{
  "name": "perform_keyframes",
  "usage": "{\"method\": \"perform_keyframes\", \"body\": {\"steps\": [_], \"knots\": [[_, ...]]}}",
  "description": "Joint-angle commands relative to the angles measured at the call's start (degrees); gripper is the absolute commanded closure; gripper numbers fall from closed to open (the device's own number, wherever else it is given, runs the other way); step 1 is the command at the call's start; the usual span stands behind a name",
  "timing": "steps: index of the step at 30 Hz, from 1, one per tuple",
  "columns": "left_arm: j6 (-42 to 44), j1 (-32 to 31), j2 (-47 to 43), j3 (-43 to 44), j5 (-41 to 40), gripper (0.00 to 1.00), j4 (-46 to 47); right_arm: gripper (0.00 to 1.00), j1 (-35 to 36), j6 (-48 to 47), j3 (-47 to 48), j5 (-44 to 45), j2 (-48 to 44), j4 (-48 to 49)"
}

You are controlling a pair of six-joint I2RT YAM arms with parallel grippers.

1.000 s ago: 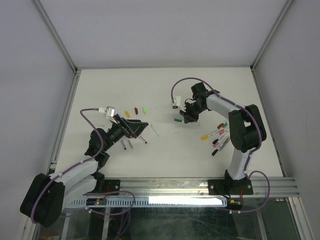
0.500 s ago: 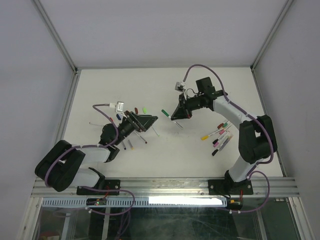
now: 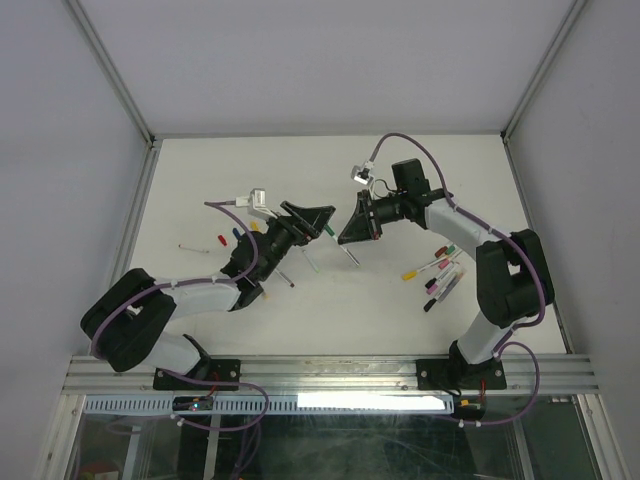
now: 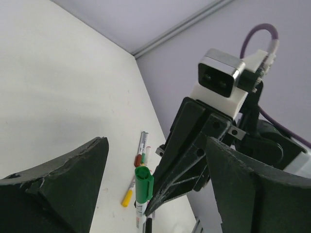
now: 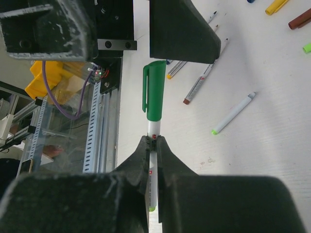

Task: Open the pen caps
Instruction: Pick up the pen from the center of the board.

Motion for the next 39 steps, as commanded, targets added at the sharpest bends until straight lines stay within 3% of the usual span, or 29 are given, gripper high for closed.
{"method": "perform_keyframes", "body": {"steps": [1, 5, 8, 19, 24, 27, 33, 39], "knots": [[-1.66, -2.32, -0.63, 4.16, -8.85, 0.2, -10.09, 1.0, 0.38, 2.4, -0.32, 0.57, -2.58, 4.07], [-1.71, -3.56, -0.16, 4.97, -10.05, 0.26, -11.42, 1.0, 0.44, 3.94, -1.14, 1.3, -2.86, 6.22], [-2.03, -3.95, 0.0, 5.53, -9.81, 0.4, -11.69, 1.0, 0.37, 4.05, -1.25, 2.62, -2.95, 6.33], [-3.26, -4.79, 4.27, 6.81, -8.58, 0.64, -12.01, 1.0, 0.58, 4.13, -1.85, 6.75, -3.03, 6.81], [-1.97, -4.76, 4.21, 6.9, -8.46, 0.93, -11.41, 1.0, 1.06, 3.39, -1.91, 7.16, -3.51, 6.41], [-0.1, -4.72, 3.16, 6.59, -8.21, 1.0, -10.67, 0.98, 1.14, 2.97, -2.02, 7.09, -4.25, 6.38], [2.7, -4.33, -0.64, 3.21, -7.66, 1.0, -5.78, 0.62, 0.75, 5.09, -3.06, 6.45, -7.58, 8.08], [6.84, -1.03, -4.24, -2.19, 1.21, 1.0, 7.51, 0.31, 2.48, 9.46, -7.29, 3.25, -13.89, 11.95]]}}
